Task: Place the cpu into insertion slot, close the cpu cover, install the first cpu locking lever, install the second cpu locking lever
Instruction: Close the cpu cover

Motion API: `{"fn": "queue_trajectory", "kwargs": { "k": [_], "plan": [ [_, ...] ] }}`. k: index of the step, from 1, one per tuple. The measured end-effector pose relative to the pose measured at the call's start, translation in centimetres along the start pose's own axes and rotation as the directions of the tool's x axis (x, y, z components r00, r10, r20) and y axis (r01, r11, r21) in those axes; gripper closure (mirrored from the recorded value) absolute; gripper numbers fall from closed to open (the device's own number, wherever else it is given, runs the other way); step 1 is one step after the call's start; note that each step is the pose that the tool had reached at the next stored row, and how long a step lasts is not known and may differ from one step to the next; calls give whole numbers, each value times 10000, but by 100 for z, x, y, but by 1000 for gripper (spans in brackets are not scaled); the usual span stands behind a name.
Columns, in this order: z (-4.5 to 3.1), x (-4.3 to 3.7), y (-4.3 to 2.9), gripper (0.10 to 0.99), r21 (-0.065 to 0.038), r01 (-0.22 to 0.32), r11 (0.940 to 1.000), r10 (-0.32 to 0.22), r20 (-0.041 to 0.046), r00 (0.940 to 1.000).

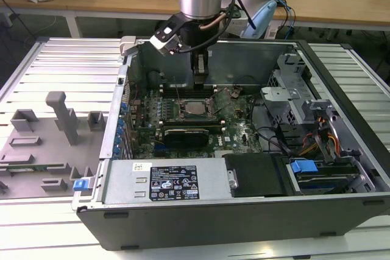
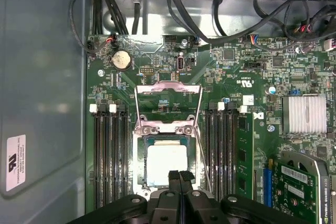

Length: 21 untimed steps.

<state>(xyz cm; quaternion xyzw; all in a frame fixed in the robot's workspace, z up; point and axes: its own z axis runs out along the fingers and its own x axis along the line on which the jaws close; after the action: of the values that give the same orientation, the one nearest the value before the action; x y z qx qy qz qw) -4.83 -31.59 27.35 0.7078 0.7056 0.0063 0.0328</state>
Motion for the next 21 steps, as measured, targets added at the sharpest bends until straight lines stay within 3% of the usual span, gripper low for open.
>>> {"fn": "queue_trajectory", "kwargs": {
  "k": [12,15,21],
  "plan": [
    [-15,0,14,980,1,2,10000,-2,4,10000],
    [1,1,290,980,3,-1,10000,1,2,10000],
    [25,3,702,980,11,2,10000,-2,0,10000]
  ]
}}
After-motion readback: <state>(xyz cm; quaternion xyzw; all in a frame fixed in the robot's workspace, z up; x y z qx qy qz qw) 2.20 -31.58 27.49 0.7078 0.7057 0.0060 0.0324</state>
